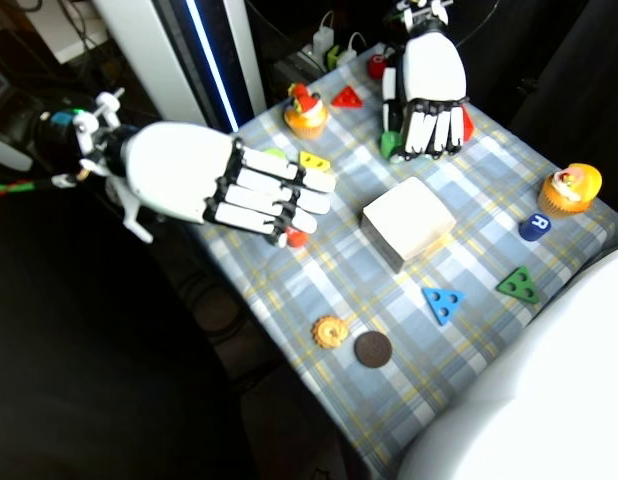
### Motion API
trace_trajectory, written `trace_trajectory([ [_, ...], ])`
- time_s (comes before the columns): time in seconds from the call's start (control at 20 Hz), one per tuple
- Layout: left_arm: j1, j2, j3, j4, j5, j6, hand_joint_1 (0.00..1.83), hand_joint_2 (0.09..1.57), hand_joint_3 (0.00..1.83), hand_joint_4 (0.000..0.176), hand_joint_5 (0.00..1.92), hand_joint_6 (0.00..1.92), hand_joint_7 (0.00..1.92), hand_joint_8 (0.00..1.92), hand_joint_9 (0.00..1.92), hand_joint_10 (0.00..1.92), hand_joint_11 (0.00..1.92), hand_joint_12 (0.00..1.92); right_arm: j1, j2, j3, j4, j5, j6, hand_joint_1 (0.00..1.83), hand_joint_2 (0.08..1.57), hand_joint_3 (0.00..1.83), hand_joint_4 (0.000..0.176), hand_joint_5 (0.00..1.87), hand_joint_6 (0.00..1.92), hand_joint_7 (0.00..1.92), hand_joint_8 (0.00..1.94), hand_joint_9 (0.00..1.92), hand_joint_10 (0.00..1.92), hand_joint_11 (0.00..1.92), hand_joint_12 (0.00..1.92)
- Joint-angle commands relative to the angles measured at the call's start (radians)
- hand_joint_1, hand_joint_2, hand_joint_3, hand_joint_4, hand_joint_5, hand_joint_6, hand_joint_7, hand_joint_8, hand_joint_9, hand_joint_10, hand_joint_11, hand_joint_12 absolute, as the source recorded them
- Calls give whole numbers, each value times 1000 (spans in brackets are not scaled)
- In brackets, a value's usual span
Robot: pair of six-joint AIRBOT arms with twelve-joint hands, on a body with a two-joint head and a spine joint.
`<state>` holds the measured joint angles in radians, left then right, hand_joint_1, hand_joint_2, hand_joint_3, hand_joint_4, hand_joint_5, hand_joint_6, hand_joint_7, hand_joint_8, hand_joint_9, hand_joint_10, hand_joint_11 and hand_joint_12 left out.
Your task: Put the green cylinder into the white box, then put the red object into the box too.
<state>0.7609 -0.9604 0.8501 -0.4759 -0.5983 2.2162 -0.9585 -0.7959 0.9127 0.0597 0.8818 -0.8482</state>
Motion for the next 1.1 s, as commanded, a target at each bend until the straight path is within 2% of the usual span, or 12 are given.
trace_trajectory([
  [0.0, -21, 13, -2, 35, -157, -5, 1198, 1251, 0, 0, 702, 1209, 793, 1543, 477, 1799, 319, 1921, 5, 0, 1, 7, 125, 7, 539, 1326, 3, 8, 30, 13, 140, 5, 0, 589, 0, 1375],
  [0.25, -154, -26, 49, 73, -184, -19, 1184, 1286, 0, 0, 678, 1193, 697, 1719, 415, 1918, 340, 1921, 3, 0, 1, 8, 137, 11, 582, 1312, 0, 40, 27, 8, 103, 1, 0, 521, 0, 1393],
  [0.3, -186, -43, 76, 68, -165, -19, 1188, 1282, 0, 0, 683, 1173, 707, 1711, 466, 1920, 392, 1921, 3, -1, 0, 8, 137, 12, 597, 1314, 0, 35, 28, 8, 107, 2, 0, 520, 0, 1420],
  [0.4, -266, -99, 141, 45, -110, -19, 1190, 1238, 0, 0, 733, 1191, 800, 1510, 493, 1656, 300, 1921, 1, -1, 0, 8, 142, 14, 557, 1313, 0, 14, 29, 7, 118, 6, 0, 593, 0, 1514],
  [0.55, -325, -176, 237, -9, -47, -17, 1183, 1238, 2, 0, 727, 1208, 796, 1501, 494, 1663, 433, 1921, -4, -4, 5, 7, 142, 15, 559, 1320, 2, 9, 24, 3, 131, 7, 0, 589, 0, 1462],
  [0.7, -340, -251, 318, -102, -3, 50, 1177, 1244, 1, 0, 697, 1256, 795, 1483, 455, 1632, 361, 1921, -7, -15, 8, 7, 142, 17, 613, 1318, 0, 3, 15, 2, 119, 3, 0, 585, 0, 1483],
  [0.75, -338, -269, 340, -126, 11, 59, 1275, 1226, 0, 0, 537, 974, 748, 1413, 301, 1644, 209, 1921, -7, -17, 9, 7, 142, 17, 605, 1322, 1, 7, 5, 1, 97, 3, 0, 612, 0, 1530],
  [0.8, -332, -278, 351, -141, 21, 59, 1140, 1145, 0, 11, 424, 832, 461, 1084, 171, 1478, 41, 1921, -7, -19, 11, 7, 142, 17, 596, 1330, 3, 10, 2, 1, 95, 4, 0, 621, 0, 1501],
  [0.85, -325, -285, 361, -155, 30, 59, 1048, 1114, 0, 65, 275, 671, 304, 723, 49, 1239, 7, 1775, -7, -21, 12, 6, 142, 17, 600, 1326, 1, 23, 10, 4, 104, 6, 0, 608, 0, 1439],
  [0.9, -321, -287, 365, -167, 34, 59, 936, 1095, 0, 98, 173, 468, 240, 383, 9, 914, 1, 1506, -7, -22, 14, 6, 142, 18, 607, 1325, 0, 27, 9, 3, 100, 3, 0, 570, 0, 1395],
  [0.95, -318, -288, 366, -173, 36, 59, 861, 1103, 0, 122, 90, 326, 163, 204, 1, 589, 0, 1105, -7, -24, 15, 6, 142, 19, 600, 1326, 0, 28, 2, 1, 88, 2, 0, 580, 0, 1416],
  [1.05, -315, -288, 364, -179, 32, 57, 800, 1138, 6, 142, 57, 145, 107, 57, 0, 336, 0, 731, -7, -28, 18, 6, 142, 23, 588, 1320, 0, 30, 5, 2, 100, 6, 0, 705, 0, 1489],
])
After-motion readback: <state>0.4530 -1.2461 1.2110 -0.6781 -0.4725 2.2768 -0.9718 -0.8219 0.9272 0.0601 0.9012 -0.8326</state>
